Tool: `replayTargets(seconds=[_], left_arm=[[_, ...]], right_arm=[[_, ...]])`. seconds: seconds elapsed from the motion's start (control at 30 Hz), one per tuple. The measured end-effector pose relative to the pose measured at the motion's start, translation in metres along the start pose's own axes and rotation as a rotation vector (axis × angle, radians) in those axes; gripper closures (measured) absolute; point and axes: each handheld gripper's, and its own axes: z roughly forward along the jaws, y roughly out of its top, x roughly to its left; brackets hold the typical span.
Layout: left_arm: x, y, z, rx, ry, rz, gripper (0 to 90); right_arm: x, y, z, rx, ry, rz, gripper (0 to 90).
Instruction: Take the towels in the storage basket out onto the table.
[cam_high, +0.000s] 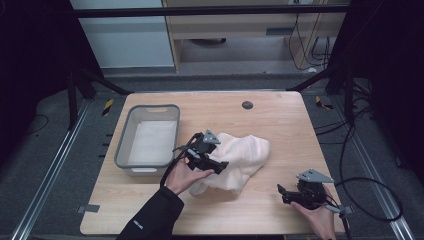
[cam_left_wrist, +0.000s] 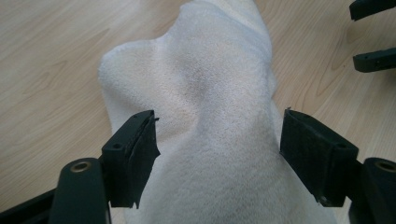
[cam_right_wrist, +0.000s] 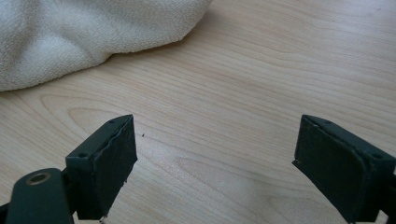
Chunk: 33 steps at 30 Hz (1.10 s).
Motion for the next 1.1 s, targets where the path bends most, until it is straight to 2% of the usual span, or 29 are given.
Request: replayTargets(seconds=[0.5,0.67,0.87,0.9,1.1], left_arm=[[0.011,-0.031,-0.045,-0.125,0.063,-0.036,25.5],[0.014,-0.043,-0.056,-0.159,0.088,-0.052,25.3],[0.015,-0.062,-0.067,-0.188,0.125,-0.065,25.2],[0.015,-0.064,-0.068,-0.195,0.132,-0.068,25.3],[0.019,-0.084,-0.083,-0.228,0.164,-0.103,25.3]], right_arm=[[-0.001,0.0,0.0,0.0,-0.005,-0.007,12.4],[-0.001,0.0,-0.001,0.003,0.0,0.008,12.3],[-0.001,0.0,-0.002,0.003,-0.001,0.018,12.1],[-0.002,0.0,-0.001,0.0,-0.005,0.007,12.1],[-0.003,-0.001,-0.002,0.005,-0.003,0.03,11.7]])
